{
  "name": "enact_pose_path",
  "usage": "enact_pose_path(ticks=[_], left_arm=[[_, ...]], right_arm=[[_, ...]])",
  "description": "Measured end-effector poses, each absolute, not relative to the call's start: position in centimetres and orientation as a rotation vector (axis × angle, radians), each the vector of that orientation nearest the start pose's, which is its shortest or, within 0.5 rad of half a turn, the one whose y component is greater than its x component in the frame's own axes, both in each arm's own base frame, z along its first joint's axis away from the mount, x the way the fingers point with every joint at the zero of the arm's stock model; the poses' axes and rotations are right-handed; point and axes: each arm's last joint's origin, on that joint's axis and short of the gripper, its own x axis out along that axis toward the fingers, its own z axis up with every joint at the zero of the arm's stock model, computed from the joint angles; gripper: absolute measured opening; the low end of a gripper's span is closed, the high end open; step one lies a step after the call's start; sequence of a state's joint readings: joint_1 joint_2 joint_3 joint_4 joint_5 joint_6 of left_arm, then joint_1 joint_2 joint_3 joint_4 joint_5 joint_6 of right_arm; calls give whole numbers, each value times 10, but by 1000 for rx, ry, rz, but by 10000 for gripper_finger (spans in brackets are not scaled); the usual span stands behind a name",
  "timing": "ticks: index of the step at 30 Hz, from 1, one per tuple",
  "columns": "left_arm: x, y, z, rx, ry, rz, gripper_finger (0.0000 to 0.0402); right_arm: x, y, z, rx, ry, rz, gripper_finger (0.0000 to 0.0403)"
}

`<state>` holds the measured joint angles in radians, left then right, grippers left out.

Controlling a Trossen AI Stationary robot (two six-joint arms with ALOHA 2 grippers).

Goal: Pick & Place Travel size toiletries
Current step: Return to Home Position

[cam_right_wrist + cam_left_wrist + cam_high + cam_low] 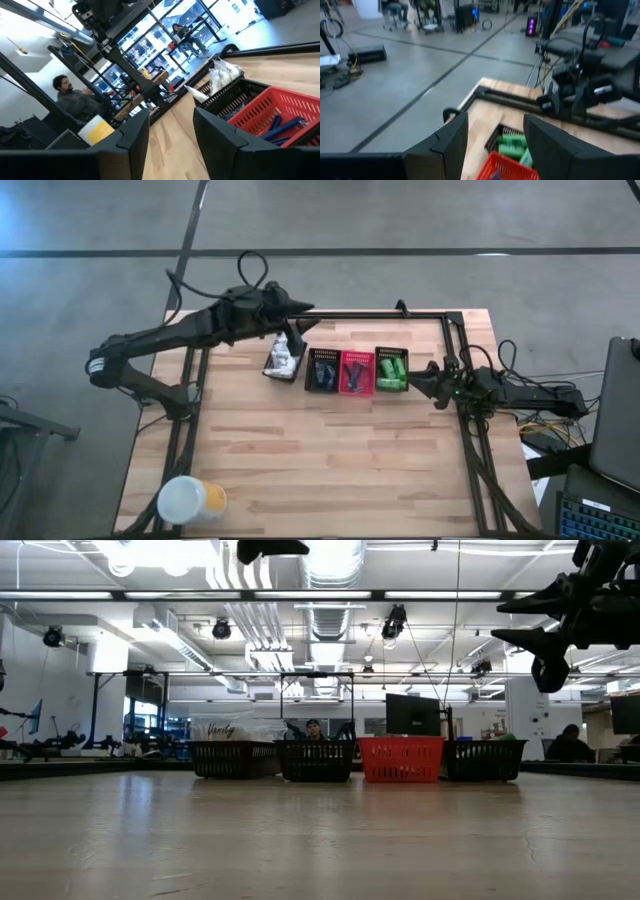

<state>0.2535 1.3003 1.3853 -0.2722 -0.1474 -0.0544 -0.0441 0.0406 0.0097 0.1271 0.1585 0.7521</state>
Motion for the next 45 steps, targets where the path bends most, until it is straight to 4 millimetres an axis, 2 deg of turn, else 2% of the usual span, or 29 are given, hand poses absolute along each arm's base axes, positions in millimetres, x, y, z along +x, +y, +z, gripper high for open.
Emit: enact_pose_path(ticks=[8,14,18,22,30,33,37,45], left_arm=[[270,74,425,-105,140,409,195],[241,68,446,-45,70,429,195],[216,60,442,18,51,425,195],[190,52,415,29,-11,416,195],[138,37,348,37,-393,400,195],[127,31,323,33,-458,376,195],[116,24,296,24,-454,333,195],[98,14,254,10,-472,271,195]], right_arm=[[99,-9,176,754,-168,-156,130],[99,-9,176,754,-168,-156,117],[99,-9,176,754,-169,-156,110],[99,-9,176,754,-169,-156,102],[99,-9,176,754,-169,-156,81],[99,-9,176,754,-169,-156,74],[99,-9,176,754,-169,-156,63],[99,-9,176,754,-169,-156,48]])
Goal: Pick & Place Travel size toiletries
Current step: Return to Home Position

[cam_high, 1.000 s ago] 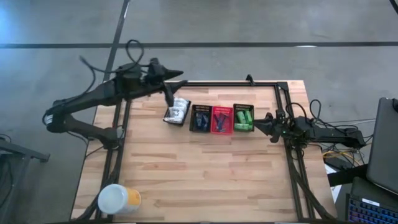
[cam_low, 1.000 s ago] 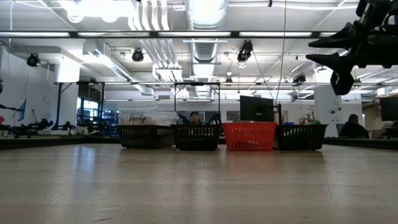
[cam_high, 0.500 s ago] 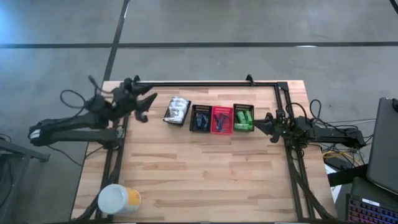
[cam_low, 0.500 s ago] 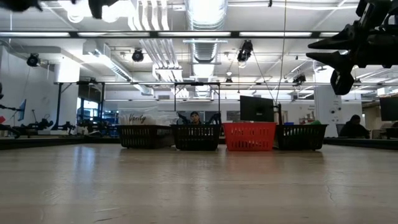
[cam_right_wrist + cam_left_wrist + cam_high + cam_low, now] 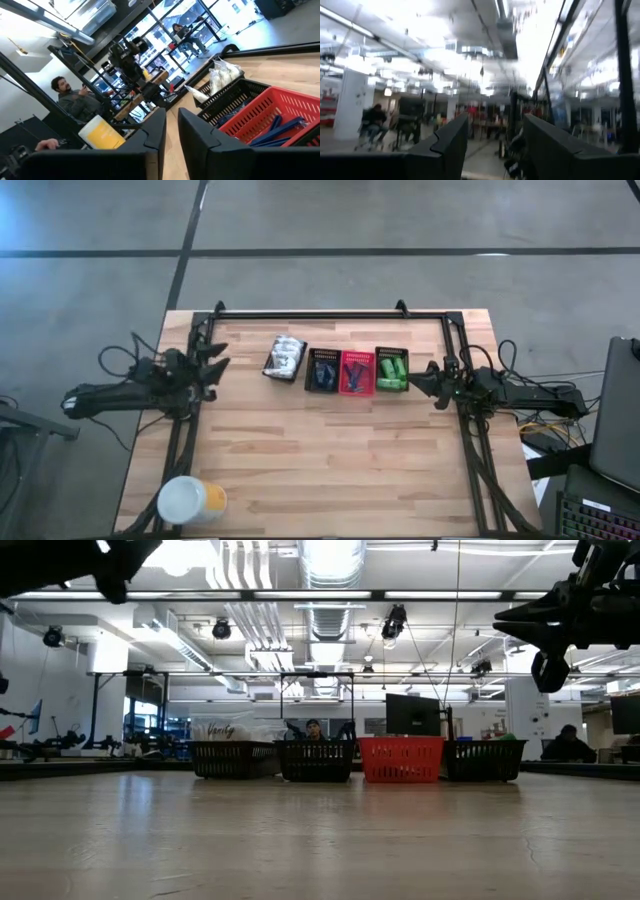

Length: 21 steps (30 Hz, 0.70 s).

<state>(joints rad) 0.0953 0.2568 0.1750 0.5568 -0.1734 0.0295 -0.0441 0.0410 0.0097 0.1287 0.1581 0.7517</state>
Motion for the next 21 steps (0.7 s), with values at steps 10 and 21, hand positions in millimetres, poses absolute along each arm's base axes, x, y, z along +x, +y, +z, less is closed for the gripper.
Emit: enact_pose_path(ticks=[10,21], left_arm=[[86,13,214,-34,-516,252,195],[94,12,185,-21,-205,242,195]], right_arm=[[99,-9,176,754,-169,-156,54],[99,-9,176,754,-168,-155,89]])
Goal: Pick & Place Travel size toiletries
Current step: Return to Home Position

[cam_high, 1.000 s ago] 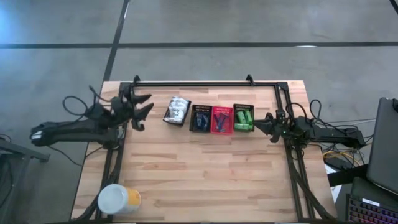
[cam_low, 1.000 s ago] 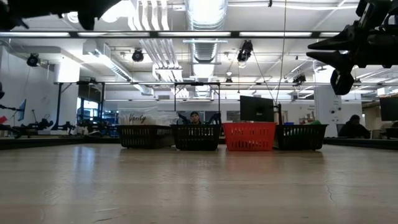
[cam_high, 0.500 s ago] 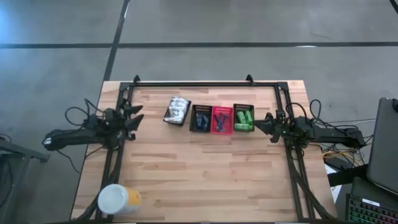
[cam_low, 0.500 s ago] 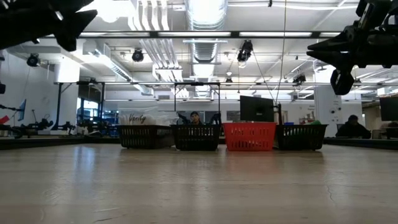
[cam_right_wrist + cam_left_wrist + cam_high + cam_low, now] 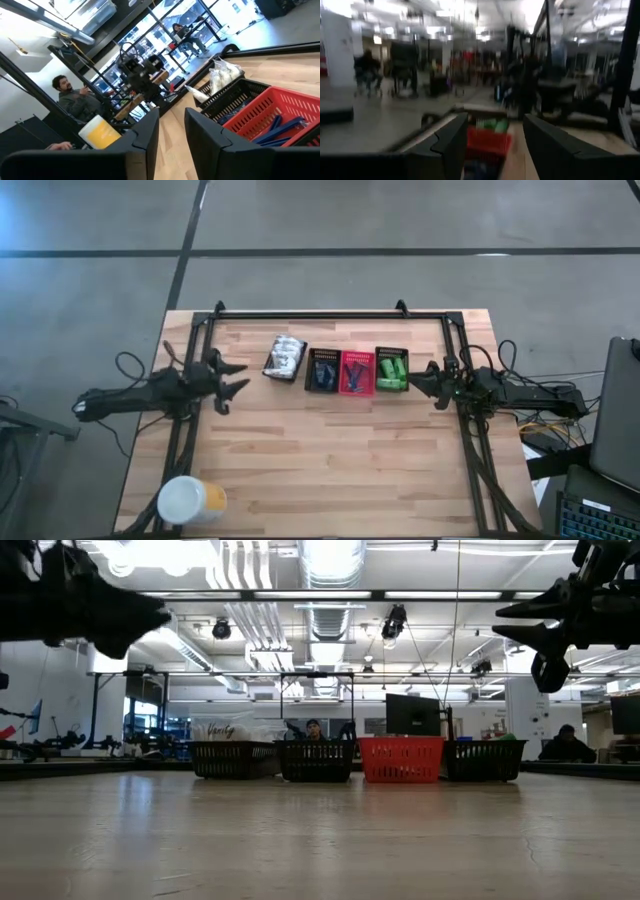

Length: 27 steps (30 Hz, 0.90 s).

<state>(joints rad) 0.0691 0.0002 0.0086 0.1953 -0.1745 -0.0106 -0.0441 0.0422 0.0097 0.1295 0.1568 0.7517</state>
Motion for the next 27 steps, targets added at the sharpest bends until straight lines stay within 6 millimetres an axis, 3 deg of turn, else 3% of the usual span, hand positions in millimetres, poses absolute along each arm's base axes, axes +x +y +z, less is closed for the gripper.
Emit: enact_pose_path(ticks=[4,27], left_arm=[[96,10,171,-53,-58,228,195],[96,9,170,-56,-55,215,195]], right_arm=[[99,-9,176,754,-168,-155,101],[99,-9,176,754,-169,-156,159]])
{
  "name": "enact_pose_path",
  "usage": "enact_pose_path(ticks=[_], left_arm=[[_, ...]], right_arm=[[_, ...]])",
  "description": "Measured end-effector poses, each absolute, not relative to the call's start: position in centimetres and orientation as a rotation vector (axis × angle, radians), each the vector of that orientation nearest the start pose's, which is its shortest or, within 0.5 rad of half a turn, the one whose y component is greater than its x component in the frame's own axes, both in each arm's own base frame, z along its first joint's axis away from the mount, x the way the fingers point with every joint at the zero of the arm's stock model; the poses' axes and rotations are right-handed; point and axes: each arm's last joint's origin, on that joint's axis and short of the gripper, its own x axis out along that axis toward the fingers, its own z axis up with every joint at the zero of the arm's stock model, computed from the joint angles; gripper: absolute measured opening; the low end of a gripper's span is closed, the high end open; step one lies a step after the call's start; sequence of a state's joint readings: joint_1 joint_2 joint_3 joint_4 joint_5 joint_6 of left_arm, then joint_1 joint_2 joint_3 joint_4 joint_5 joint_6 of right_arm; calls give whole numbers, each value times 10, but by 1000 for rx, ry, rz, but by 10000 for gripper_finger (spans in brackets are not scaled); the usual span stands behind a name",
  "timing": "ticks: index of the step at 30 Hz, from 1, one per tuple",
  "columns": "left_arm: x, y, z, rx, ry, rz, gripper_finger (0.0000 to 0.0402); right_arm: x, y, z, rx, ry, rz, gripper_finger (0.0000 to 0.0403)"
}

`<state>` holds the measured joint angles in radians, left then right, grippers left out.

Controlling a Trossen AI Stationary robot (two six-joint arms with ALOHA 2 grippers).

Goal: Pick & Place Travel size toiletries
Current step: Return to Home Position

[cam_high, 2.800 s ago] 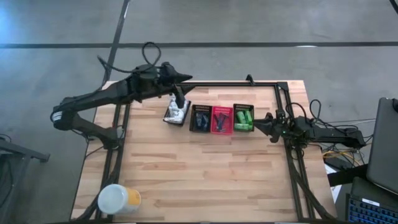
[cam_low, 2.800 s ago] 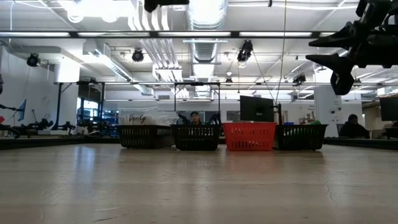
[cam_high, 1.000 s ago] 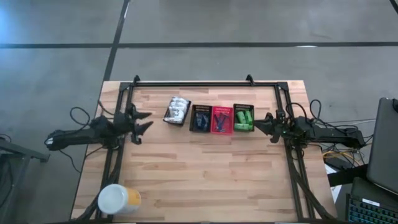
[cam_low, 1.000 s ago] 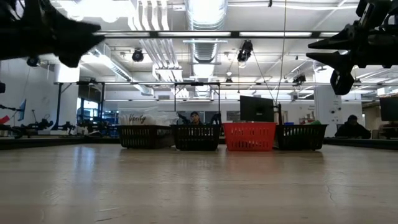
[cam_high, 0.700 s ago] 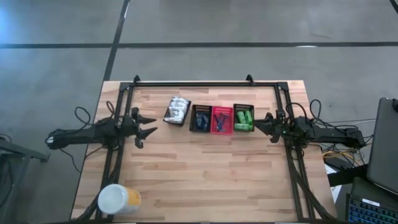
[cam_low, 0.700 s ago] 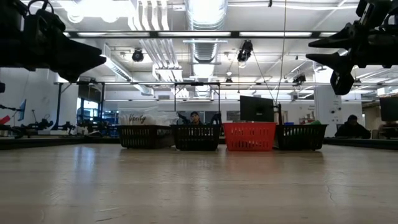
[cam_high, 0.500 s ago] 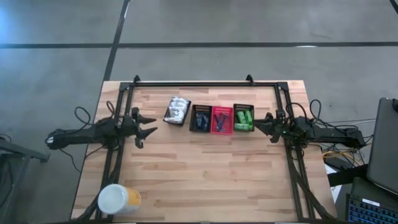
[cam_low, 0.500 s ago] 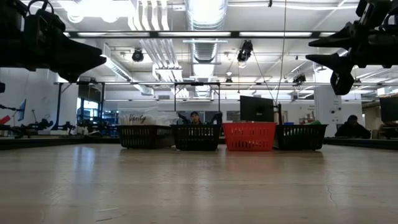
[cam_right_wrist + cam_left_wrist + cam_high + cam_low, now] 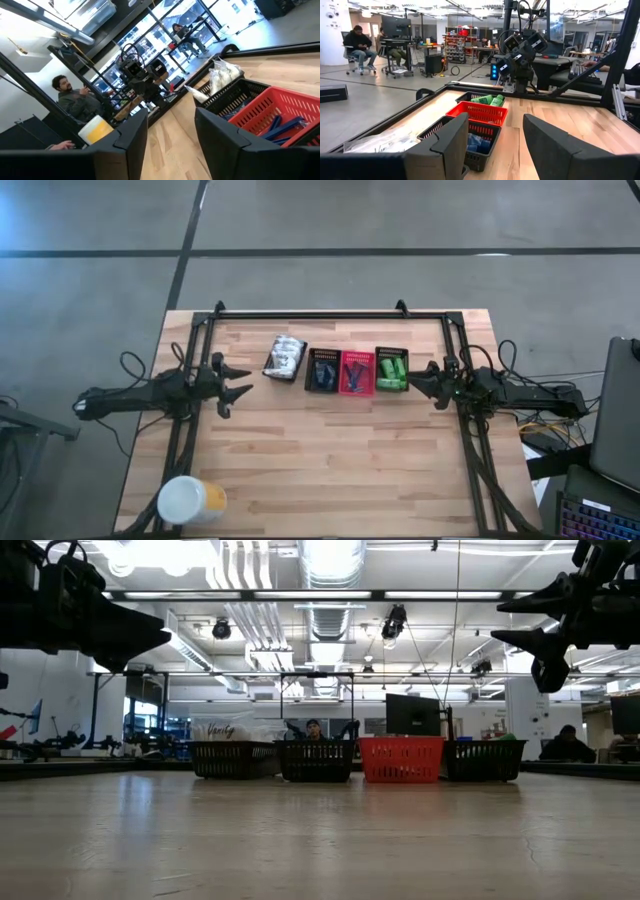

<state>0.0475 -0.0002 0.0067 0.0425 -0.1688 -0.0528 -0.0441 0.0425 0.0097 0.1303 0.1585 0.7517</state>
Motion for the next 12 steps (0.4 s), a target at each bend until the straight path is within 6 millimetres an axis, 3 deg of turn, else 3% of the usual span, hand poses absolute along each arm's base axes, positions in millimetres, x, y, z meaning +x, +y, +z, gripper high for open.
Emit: enact_pose_path(ticks=[12], left_arm=[[96,9,170,-56,-54,215,195]], right_arm=[[99,-9,176,754,-169,-156,186]])
